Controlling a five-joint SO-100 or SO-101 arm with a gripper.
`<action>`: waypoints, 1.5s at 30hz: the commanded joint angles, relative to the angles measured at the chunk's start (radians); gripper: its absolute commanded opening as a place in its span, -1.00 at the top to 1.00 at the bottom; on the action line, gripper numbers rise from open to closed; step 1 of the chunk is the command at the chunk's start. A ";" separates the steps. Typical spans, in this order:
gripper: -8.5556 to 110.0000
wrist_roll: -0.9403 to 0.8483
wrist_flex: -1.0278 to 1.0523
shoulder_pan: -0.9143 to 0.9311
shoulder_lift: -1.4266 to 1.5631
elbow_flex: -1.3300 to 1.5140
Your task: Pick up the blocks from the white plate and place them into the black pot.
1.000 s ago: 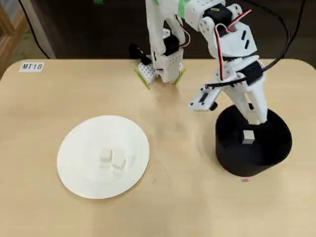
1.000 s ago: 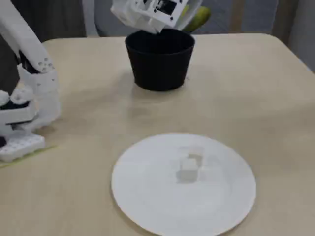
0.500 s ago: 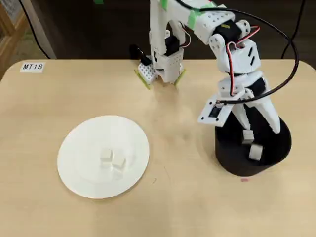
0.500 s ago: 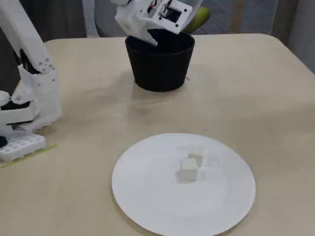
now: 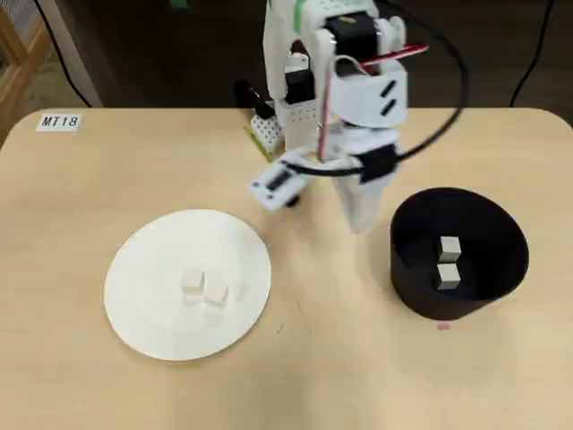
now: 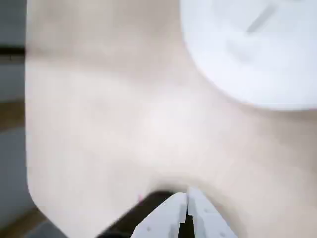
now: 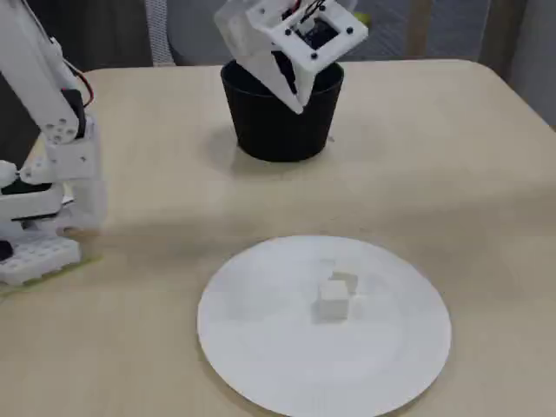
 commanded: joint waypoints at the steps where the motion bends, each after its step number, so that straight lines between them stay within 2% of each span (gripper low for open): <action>1: 0.90 -0.072 0.008 0.167 0.046 -0.002; 7: 0.90 -0.144 -0.080 0.310 -0.015 0.046; 18: 0.90 -0.163 -0.224 0.359 -0.143 0.035; 28: 0.90 0.198 -0.181 0.221 -0.164 0.041; 34: 0.89 0.307 -0.195 0.201 -0.272 0.025; 36: 0.70 0.305 -0.192 0.222 -0.302 0.018; 39: 0.53 0.305 -0.196 0.258 -0.327 0.011; 45: 0.34 0.307 -0.115 0.304 -0.439 -0.123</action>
